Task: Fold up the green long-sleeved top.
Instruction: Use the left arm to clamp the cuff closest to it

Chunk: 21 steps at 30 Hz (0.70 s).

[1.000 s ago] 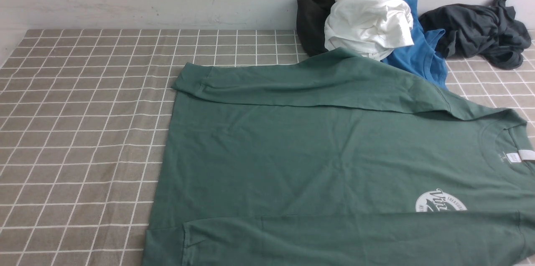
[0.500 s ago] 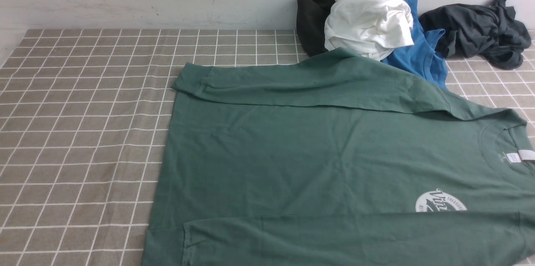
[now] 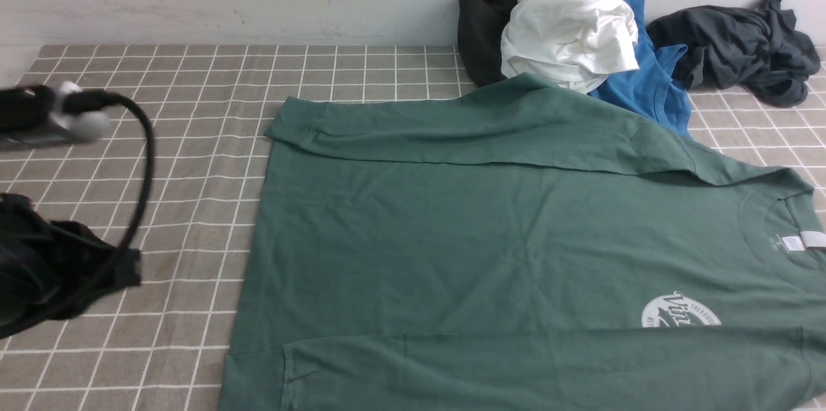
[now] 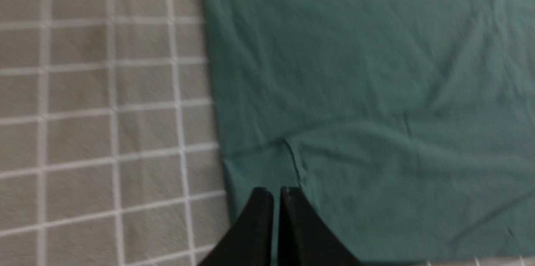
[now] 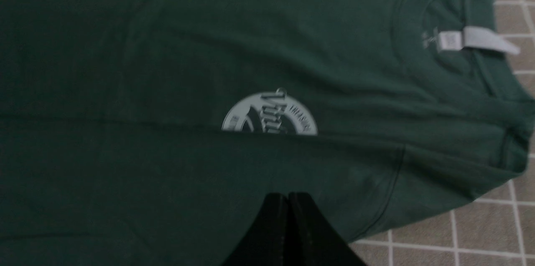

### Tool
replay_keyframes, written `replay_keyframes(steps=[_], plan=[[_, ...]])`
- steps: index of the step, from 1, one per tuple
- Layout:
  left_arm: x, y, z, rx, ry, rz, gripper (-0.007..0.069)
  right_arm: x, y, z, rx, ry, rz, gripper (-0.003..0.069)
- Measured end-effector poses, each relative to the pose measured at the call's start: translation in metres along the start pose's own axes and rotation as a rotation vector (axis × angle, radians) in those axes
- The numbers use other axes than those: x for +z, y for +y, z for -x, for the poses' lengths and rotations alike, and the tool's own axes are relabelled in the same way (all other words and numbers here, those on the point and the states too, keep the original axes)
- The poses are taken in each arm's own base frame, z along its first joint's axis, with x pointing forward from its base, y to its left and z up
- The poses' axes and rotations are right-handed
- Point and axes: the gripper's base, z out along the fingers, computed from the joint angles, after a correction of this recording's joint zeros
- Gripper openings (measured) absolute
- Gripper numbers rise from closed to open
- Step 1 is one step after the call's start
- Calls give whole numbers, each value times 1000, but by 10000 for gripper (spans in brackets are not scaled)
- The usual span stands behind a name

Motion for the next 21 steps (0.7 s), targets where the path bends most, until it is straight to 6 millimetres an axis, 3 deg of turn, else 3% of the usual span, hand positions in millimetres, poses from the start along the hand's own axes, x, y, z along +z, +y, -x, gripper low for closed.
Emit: replay_keyframes(steps=[2,6,10,11,12,16,21], plan=[[13,0,0,19,69,-33,31,9,3,1,-30,44,30,-8],[60,-12,-4,103,266,-105,115,35,18,10,-121,67,113,-8],[89,-22,-14,169,399,-50,197,47,26,14,-185,58,140,-8],[101,-21,-17,176,432,16,260,51,30,14,-207,62,150,-8],[102,-22,-17,168,433,18,260,52,30,14,-208,62,151,-8],[127,-12,-16,122,425,159,409,54,35,16,-226,41,162,-8],[152,0,-18,61,428,234,442,54,35,18,-215,23,165,-8]])
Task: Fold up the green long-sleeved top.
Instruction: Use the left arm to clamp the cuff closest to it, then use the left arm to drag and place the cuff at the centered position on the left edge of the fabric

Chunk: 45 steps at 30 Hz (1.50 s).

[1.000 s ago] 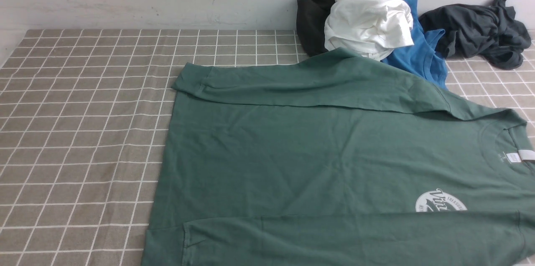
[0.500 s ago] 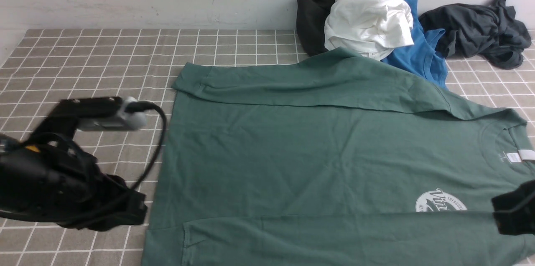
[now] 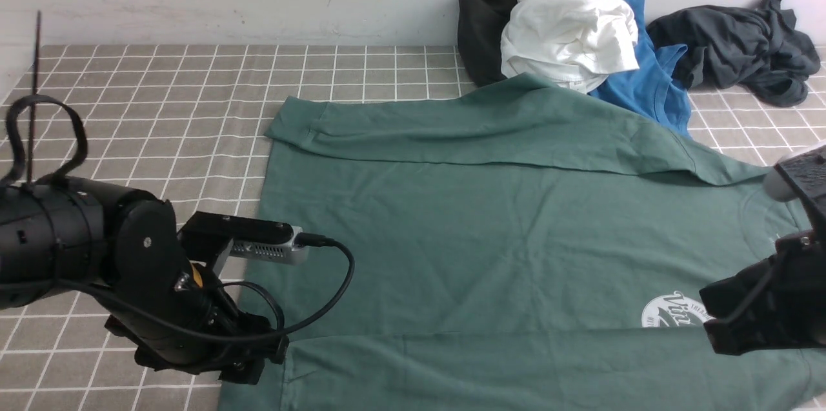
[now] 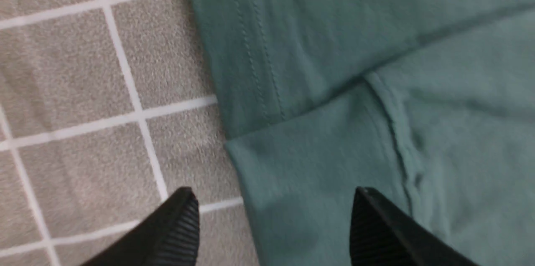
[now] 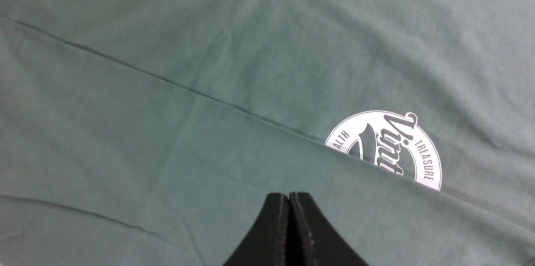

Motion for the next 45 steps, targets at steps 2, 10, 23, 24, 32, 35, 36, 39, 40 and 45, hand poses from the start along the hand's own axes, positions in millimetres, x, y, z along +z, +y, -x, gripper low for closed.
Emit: replay_keyframes(steps=[2,10,23,24,32,35,36,39,40,45], plan=[[10,1,1,-29,24,9,412,0,0,0,8,-3,5,-8],[12,-2,8,-56,47,13,107,0,1,1,13,-9,6,-8],[-68,-19,52,103,-228,-35,2,0,0,1,5,-10,0,-8],[-75,-20,59,123,-275,-33,2,0,0,1,2,-11,-2,-8],[-80,-26,117,212,-422,30,2,0,-2,4,-12,-41,-21,-8],[-51,-20,142,190,-334,53,2,0,-2,4,-14,-48,-25,-8],[-41,-15,151,175,-301,62,6,0,-2,5,-14,-50,-25,-8],[-19,-1,172,125,-239,80,45,0,-2,5,-14,-53,-26,-8],[-13,6,180,107,-229,85,76,0,-2,5,-15,-56,-27,-8],[-4,39,230,-11,-277,60,307,0,-3,8,-18,-84,-36,-8]])
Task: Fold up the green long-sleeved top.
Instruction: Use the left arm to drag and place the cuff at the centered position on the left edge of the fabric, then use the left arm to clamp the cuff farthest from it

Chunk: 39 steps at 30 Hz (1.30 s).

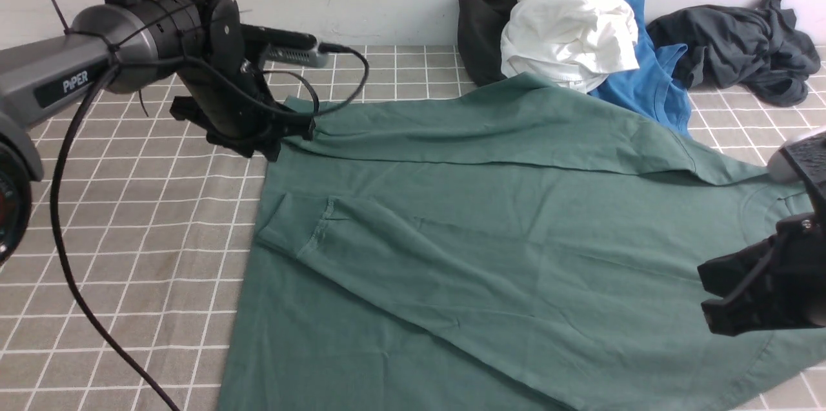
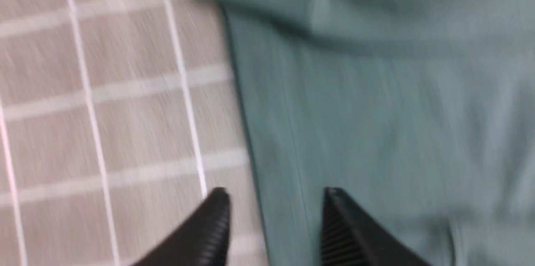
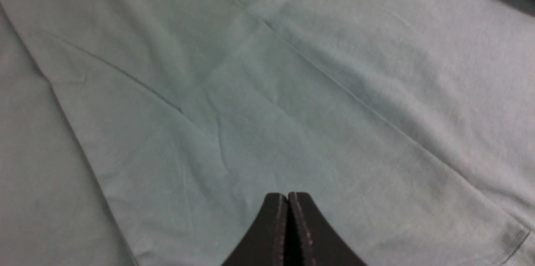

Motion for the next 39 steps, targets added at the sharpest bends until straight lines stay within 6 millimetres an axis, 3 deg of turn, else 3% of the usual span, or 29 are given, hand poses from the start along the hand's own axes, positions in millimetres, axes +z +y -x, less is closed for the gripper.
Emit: replay_keyframes(steps=[2,4,6,8,11,14,16,17,19,24,25,28,31,33,35,39], plan=[[10,9,15,-54,-20,-29,381,0,-1,2,-1,-24,-8,-8],[18,13,22,-78,-26,-43,406,0,-1,3,-1,-38,-12,-8],[41,18,32,-100,-36,-56,412,0,-2,6,-1,-68,-22,-8],[50,19,33,-101,-32,-57,400,0,-2,7,-3,-77,-25,-8],[77,20,35,-103,-30,-60,317,0,-3,8,-19,-86,-29,-8],[84,21,36,-101,-41,-58,235,0,-3,8,-23,-86,-29,-8],[81,22,41,-91,-74,-47,97,0,-3,8,-23,-86,-29,-8],[81,22,41,-90,-74,-46,97,0,-3,8,-23,-86,-29,-8],[74,22,44,-77,-87,-33,18,0,-3,8,-23,-86,-29,-8],[41,16,46,-37,-40,-30,-8,0,-3,8,-30,-85,-29,-8],[24,12,46,-11,-12,-30,-8,0,-2,7,-30,-82,-28,-8],[-2,6,51,47,-23,-13,-8,0,-2,7,-30,-78,-26,-8],[-4,9,54,67,-53,15,6,0,-2,7,-30,-78,-26,-8],[12,15,53,80,-59,30,49,0,-2,7,-30,-76,-26,-8],[34,20,50,94,-59,36,119,0,-2,7,-30,-76,-26,-8],[79,26,42,99,-75,40,341,0,-2,7,-29,-76,-25,-8]])
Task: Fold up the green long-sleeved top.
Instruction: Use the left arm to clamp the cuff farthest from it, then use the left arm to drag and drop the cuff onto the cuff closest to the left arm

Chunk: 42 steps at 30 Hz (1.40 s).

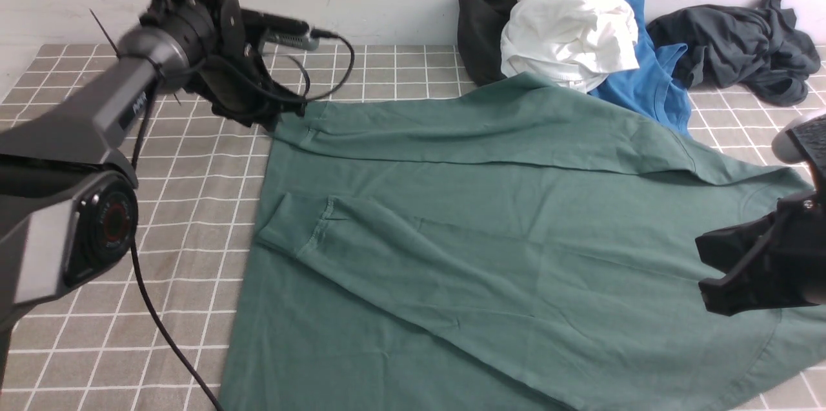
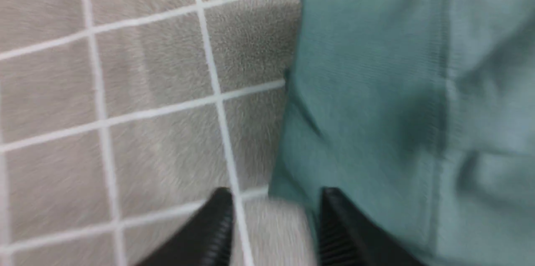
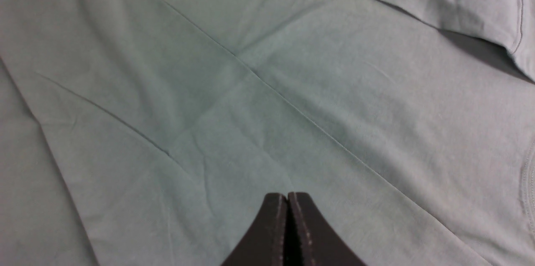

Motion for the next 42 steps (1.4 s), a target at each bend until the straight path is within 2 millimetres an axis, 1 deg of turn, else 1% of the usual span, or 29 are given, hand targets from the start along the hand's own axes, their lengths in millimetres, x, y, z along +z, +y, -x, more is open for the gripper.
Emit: replay_keyframes(steps=[1,2,3,5,7,8,9,11,13,14,15,16,17,18,20,22,25,26,27,28,29,30,32,33,34,37,40,41,42], plan=[[8,0,-1,-1,-16,0,396,0,0,0,0,3,1,-8],[8,0,0,-2,-32,0,423,0,0,-1,0,7,2,-8],[8,0,2,-3,-57,0,440,0,0,-1,0,10,4,-8],[9,-2,3,-2,-71,-2,433,0,0,-1,0,14,5,-8],[12,-6,2,3,-69,-5,331,0,1,-2,-1,17,6,-8],[12,-6,2,3,-69,-6,261,0,1,-2,-3,17,6,-8],[12,-7,2,6,-69,-8,167,0,1,-2,-4,17,6,-8],[9,-7,4,6,-71,-7,62,0,1,-2,-4,17,6,-8],[3,-7,6,7,-73,-7,14,0,0,-2,-5,17,5,-8],[-3,-7,8,7,-71,-8,4,0,0,-2,-5,17,5,-8],[-4,-7,8,7,-70,-8,2,0,0,-2,-6,17,5,-8],[-14,-7,11,8,-66,-8,-2,0,0,-2,-10,18,3,-8],[-18,-7,12,7,-64,-10,-4,0,0,-2,-12,18,2,-8],[-35,-7,16,6,-52,-14,-5,0,0,-2,-20,20,-1,-8],[-54,-7,18,4,-25,-17,-5,0,0,-2,-23,20,-2,-8],[-83,-8,17,3,46,-24,-5,0,0,-2,-23,20,-2,-8],[-118,-9,16,-4,88,-44,-5,0,0,-2,-25,21,-3,-8],[-120,-9,16,-5,89,-44,-5,0,0,-2,-25,21,-3,-8],[-136,-12,13,-11,96,-66,-5,0,0,-2,-25,21,-3,-8],[-138,-13,12,-11,99,-70,-5,0,0,-2,-25,21,-3,-8],[-143,-15,8,-15,111,-82,-5,0,0,-2,-22,19,-2,-8],[-151,-21,-4,-17,152,-99,-5,0,0,-2,-16,18,1,-8],[-157,-32,-30,-9,238,-122,-5,0,0,-2,-9,18,4,-8],[-158,-33,-32,-7,247,-123,-5,0,0,-2,-8,18,4,-8],[-160,-41,-52,4,309,-133,-5,0,0,-2,-7,18,5,-8],[-162,-54,-94,49,436,-122,7,0,1,-2,3,20,11,-8],[-160,-61,-115,112,475,-84,53,0,2,-2,19,23,20,-8],[-159,-62,-119,131,485,-72,81,0,2,-2,26,25,24,-8],[-159,-62,-120,134,486,-67,88,0,2,-2,27,26,25,-8]])
